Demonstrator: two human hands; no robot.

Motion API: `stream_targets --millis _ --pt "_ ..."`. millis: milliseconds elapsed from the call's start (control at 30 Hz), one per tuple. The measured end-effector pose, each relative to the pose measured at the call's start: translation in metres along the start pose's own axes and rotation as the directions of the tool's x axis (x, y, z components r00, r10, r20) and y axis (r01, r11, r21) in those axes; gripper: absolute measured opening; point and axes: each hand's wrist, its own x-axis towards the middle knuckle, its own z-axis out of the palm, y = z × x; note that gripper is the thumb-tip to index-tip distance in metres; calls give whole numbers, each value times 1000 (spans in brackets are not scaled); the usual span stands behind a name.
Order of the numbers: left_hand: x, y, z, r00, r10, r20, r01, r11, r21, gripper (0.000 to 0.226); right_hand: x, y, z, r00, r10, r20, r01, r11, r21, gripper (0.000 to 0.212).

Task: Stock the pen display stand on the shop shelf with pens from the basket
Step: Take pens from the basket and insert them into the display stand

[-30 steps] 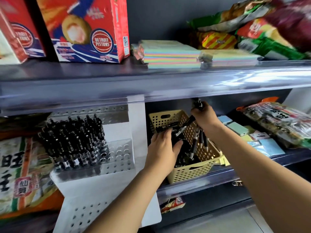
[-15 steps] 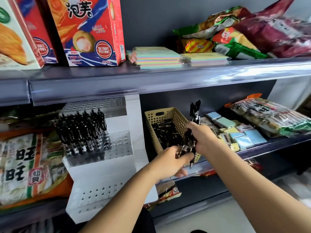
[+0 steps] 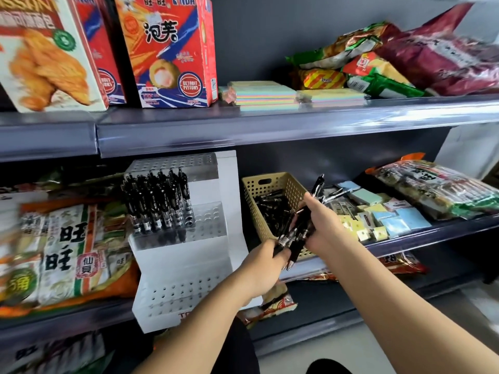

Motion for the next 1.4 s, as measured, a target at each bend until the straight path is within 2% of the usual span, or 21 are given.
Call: stream_targets --millis 333,467,600,667,733,867,967,1033,1100,1200,1300,1400 --pt "-26 -12 -7 998 33 -53 -40 990 -134 12 -12 10 15 997 -41 69 35 995 90 7" --pt "-38 -21 -17 998 34 -53 -39 994 -104 11 -10 6 15 1000 -27 11 24 982 189 7" --pt "-46 -32 -34 987 9 -163 -43 978 -203 14 -7 1 8 1000 11 -15 -7 979 206 6" --pt "-47 -32 -39 972 -42 -233 -36 947 -320 15 -15 8 10 996 69 51 -75 991 113 6" --pt "-46 -27 -39 966 -99 -239 -26 882 -471 14 -26 19 16 980 130 153 -131 991 -1 6" --pt "-50 -19 -31 988 -125 -93 41 784 -619 17 -41 40 33 940 152 305 -136 988 -74 6" --pt "-57 -17 -28 992 -120 -31 61 692 -720 20 -46 51 41 947 106 304 -91 994 -64 10" --pt "-60 -19 -29 993 -108 -38 50 710 -703 20 -49 57 43 949 99 299 -87 995 -54 13" --pt "-62 -22 -28 994 -90 -65 29 773 -633 18 -51 61 43 951 96 293 -86 995 -44 17" --pt "-63 -26 -25 992 -34 -118 -29 866 -499 14 -53 65 46 965 64 254 -35 992 -119 29" --pt "-64 -29 -23 989 12 -144 -80 877 -473 13 -55 68 51 964 -10 264 49 988 -144 25" --pt "-65 -34 -26 983 16 -183 -93 903 -419 21 -57 69 55 957 -51 285 89 989 -122 22"
